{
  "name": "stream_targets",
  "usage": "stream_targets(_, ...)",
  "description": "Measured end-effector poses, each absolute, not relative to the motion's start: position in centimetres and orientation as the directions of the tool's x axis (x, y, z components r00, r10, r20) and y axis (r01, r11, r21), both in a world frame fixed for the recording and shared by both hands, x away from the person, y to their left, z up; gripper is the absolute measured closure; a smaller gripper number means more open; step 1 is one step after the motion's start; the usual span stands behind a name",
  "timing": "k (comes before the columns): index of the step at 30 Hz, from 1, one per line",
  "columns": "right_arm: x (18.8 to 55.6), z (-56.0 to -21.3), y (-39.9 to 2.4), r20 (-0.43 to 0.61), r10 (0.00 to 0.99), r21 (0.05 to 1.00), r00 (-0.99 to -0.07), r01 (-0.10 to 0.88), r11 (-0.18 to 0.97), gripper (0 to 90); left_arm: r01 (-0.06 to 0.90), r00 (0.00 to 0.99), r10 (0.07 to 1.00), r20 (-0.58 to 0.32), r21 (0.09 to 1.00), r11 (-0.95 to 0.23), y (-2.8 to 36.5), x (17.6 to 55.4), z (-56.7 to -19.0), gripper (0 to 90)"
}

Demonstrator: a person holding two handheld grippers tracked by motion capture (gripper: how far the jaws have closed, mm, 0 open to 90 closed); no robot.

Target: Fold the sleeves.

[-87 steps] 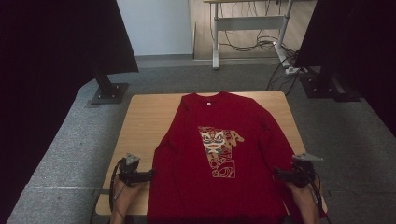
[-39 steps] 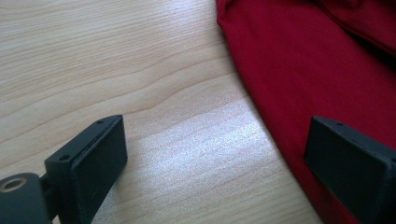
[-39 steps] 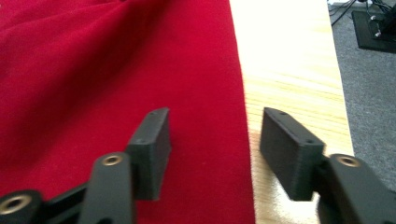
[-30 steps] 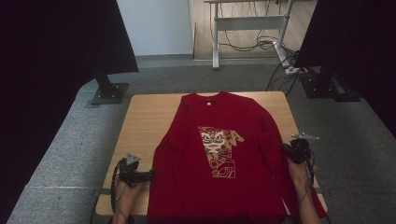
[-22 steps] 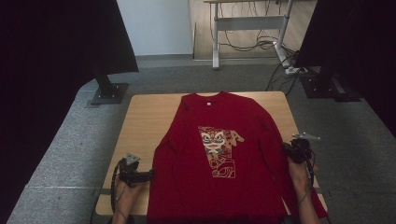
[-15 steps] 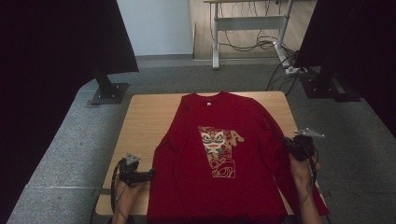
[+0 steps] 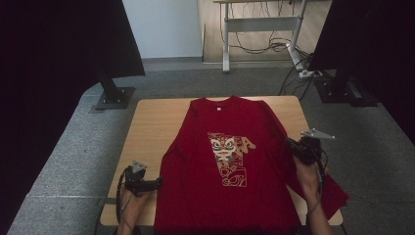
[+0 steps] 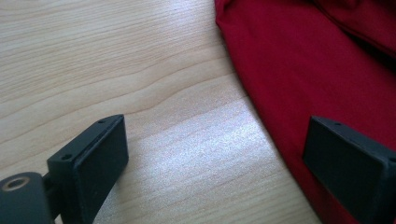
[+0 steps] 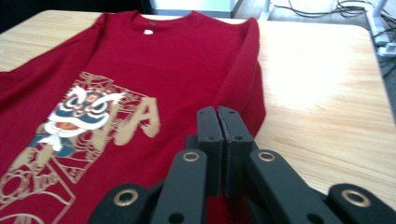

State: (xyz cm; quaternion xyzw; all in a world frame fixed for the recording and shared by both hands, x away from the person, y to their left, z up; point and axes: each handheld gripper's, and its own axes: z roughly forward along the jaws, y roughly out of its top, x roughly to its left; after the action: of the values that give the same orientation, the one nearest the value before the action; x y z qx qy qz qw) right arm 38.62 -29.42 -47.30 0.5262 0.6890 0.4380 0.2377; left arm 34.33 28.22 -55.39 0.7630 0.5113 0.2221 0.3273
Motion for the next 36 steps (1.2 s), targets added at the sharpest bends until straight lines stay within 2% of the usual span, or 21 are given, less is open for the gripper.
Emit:
stream_targets(7,38.6,-46.9,-28.1,0.144,0.918,0.858,-0.368,0.509,0.070,88.0,0.635,0.378,0.926,0.004,0.727,-0.263,28.2,34.3,-55.4,6.9)
stream_targets(8,38.6,-46.5,-26.1,0.157,0.893,0.864,-0.422,0.497,0.082,88.0,0.635,0.378,0.926,0.004,0.727,-0.263,28.2,34.3,-55.4,6.9)
stream_targets(12,38.6,-46.5,-25.9,0.158,0.890,0.865,-0.428,0.495,0.085,88.0,0.635,0.378,0.926,0.004,0.727,-0.263,28.2,34.3,-55.4,6.9)
stream_targets(13,38.7,-46.4,-24.4,0.156,0.872,0.866,-0.464,0.489,0.105,88.0,0.635,0.379,0.926,0.004,0.727,-0.263,28.2,34.3,-55.4,6.9)
stream_targets(16,39.0,-46.8,-22.6,0.160,0.853,0.864,-0.497,0.489,0.123,88.0,0.635,0.379,0.925,0.004,0.726,-0.263,28.2,34.3,-55.4,6.9)
stream_targets(22,39.2,-47.1,-21.6,0.159,0.843,0.861,-0.514,0.491,0.137,88.0,0.635,0.379,0.925,0.004,0.727,-0.263,28.2,34.3,-55.4,6.9)
stream_targets(25,39.7,-48.1,-18.7,0.170,0.809,0.851,-0.563,0.497,0.167,88.0,0.635,0.379,0.925,0.004,0.726,-0.263,28.2,34.3,-55.4,6.9)
stream_targets(34,40.3,-49.2,-16.2,0.166,0.783,0.837,-0.599,0.506,0.210,87.9,0.635,0.379,0.925,0.004,0.727,-0.263,28.2,34.3,-55.4,6.9)
stream_targets(35,40.7,-50.9,-15.0,0.166,0.768,0.818,-0.618,0.521,0.243,87.9,0.635,0.380,0.925,0.004,0.726,-0.264,28.2,34.3,-55.4,6.8)
stream_targets(36,40.7,-50.9,-15.0,0.166,0.768,0.818,-0.618,0.521,0.243,87.9,0.635,0.380,0.925,0.004,0.726,-0.264,28.2,34.3,-55.4,6.8)
